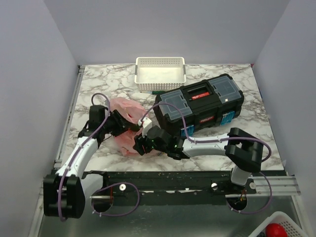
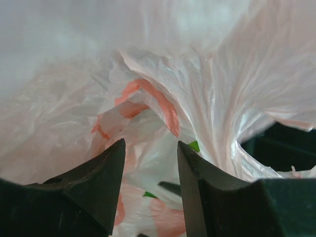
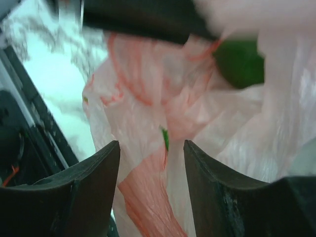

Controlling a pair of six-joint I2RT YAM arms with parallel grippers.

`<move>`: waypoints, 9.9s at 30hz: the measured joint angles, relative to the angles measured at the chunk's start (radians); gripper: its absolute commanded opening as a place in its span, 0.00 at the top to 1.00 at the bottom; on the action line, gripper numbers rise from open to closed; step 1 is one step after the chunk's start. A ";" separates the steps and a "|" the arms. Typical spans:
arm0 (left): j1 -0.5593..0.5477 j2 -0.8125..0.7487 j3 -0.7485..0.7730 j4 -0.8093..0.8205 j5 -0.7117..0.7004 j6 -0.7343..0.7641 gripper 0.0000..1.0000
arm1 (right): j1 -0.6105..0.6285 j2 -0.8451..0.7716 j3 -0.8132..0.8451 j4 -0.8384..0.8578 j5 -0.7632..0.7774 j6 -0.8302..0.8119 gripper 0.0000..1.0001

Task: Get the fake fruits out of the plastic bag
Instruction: Adjust the plastic bag at the center of the board.

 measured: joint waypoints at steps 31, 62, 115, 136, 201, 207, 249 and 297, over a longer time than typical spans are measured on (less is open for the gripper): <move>0.189 -0.080 0.159 -0.137 0.084 0.130 0.37 | 0.089 -0.181 -0.112 0.090 0.078 0.121 0.22; -0.356 0.038 0.399 -0.358 -0.551 0.364 1.00 | 0.067 -0.172 -0.289 0.151 0.069 0.183 0.44; -0.196 -0.220 0.489 -0.573 -0.581 0.376 0.07 | 0.142 -0.393 -0.167 -0.096 0.111 0.028 0.23; -0.189 -0.191 0.270 -0.406 -0.679 0.075 0.83 | -0.001 -0.115 0.023 -0.047 0.070 0.100 0.17; -0.147 -0.181 0.482 -0.616 -0.541 0.477 0.24 | 0.185 0.019 0.051 -0.124 -0.035 -0.171 0.68; -0.146 -0.383 0.591 -0.651 -0.568 0.447 0.20 | 0.176 0.016 0.002 0.029 -0.204 -0.038 0.46; -0.590 -0.064 0.397 -0.502 -0.451 0.379 0.70 | 0.065 -0.210 -0.109 -0.103 0.023 0.209 0.77; -0.350 -0.292 -0.069 -0.154 -0.420 0.000 0.32 | 0.059 -0.019 -0.077 0.200 0.154 0.052 0.50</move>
